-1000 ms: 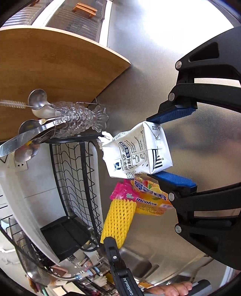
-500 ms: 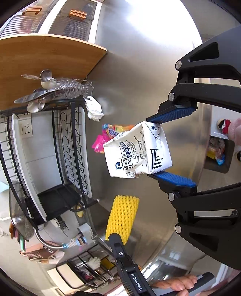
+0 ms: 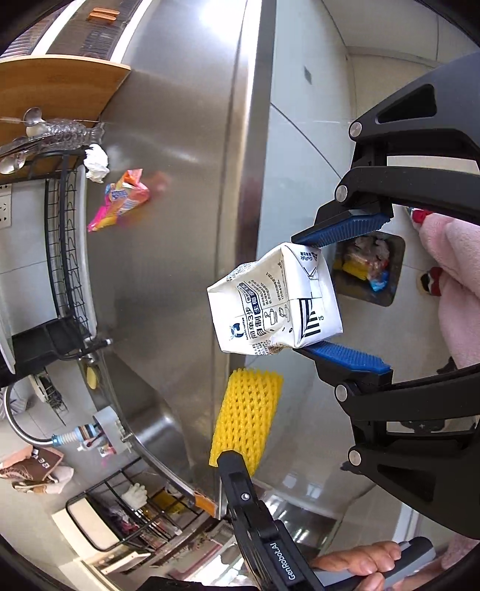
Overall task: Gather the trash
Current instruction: 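Carry the foam net and milk carton down over the black bin, then open both grippers to drop the foam net and carton into the bin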
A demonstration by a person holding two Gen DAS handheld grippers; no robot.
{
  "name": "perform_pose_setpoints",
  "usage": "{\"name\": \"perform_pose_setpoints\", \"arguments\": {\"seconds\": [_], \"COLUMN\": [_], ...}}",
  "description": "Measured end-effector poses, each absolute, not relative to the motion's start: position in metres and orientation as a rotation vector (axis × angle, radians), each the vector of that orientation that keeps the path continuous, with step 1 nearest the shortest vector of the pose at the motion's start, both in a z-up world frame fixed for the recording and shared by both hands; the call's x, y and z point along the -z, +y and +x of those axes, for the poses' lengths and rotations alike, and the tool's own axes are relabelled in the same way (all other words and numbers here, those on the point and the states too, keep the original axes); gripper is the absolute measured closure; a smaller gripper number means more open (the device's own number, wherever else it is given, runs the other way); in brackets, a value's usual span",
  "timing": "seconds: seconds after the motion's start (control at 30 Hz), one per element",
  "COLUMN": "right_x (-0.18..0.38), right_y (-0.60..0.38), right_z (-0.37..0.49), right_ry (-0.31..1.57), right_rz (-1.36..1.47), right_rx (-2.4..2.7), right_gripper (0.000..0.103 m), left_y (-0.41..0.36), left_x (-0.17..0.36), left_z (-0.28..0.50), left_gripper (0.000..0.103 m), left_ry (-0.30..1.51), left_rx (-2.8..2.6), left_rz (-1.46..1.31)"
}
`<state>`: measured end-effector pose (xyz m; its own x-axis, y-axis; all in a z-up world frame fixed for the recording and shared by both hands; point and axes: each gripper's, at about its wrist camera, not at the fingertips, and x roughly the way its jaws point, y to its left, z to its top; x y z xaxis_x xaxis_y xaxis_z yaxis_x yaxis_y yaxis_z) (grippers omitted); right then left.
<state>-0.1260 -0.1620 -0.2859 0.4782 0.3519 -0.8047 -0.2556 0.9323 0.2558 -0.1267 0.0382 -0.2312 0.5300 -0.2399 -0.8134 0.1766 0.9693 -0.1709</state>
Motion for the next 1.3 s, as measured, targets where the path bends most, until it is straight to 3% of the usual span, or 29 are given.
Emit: {"name": "perform_pose_setpoints", "arguments": {"seconds": [0.87, 1.3], "right_x": [0.489, 0.566], "right_y": [-0.159, -0.145], "right_z": [-0.129, -0.123], "right_ry": [1.371, 1.457], "right_rz": [0.144, 0.073], "right_rx": [-0.263, -0.223], "right_gripper": [0.051, 0.051], "left_y": [0.017, 0.006], "left_x": [0.463, 0.539], "left_z": [-0.124, -0.094], "left_gripper": [0.100, 0.100], "left_ry": [1.305, 1.430], "left_rx": [0.241, 0.281], "left_rz": [-0.064, -0.076]}}
